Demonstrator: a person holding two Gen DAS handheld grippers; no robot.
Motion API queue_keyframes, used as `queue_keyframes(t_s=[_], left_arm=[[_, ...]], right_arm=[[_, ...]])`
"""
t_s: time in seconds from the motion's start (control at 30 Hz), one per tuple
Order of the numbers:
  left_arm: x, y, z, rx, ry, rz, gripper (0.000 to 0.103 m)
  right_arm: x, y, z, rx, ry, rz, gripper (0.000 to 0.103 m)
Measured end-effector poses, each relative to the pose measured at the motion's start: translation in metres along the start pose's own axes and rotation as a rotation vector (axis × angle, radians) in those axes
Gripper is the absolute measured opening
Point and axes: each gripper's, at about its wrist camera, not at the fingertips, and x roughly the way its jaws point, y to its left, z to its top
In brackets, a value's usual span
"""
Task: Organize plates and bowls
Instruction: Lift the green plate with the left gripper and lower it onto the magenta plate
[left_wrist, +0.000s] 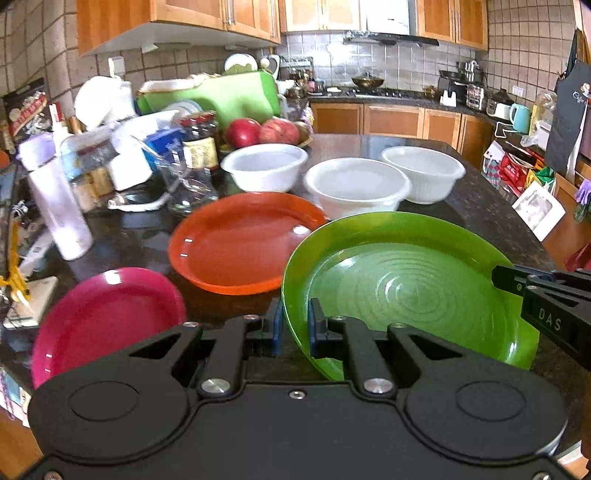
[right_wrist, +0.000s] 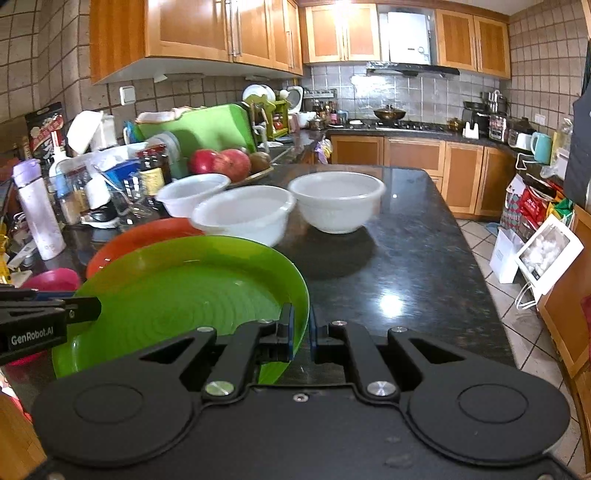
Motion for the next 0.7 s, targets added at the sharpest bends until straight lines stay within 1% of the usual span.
queue_keyframes(t_s=[0.17, 0.43, 0.6, 0.7], left_arm=[[-0.011, 0.040, -0.002, 0.001, -0.023, 0.019, 0.018], [-0.030, 0.109, -0.014, -0.025, -0.036, 0.086, 0.018], [-0.033, 0.151, -0.023, -0.043, -0.028, 0.124, 0.018], [-0.031, 0.171, -0.026, -0.052, -0.024, 0.134, 0.018]], right_arm=[[-0.005, 0.051, 0.004, -0.023, -0.013, 0.023, 0.010], [-0.001, 0.136, 0.006, -0.063, -0.008, 0.091, 0.010], [0.005, 0.180, 0.003, -0.097, 0.008, 0.120, 0.010], [0.010, 0.203, 0.003, -0.110, 0.015, 0.122, 0.010]])
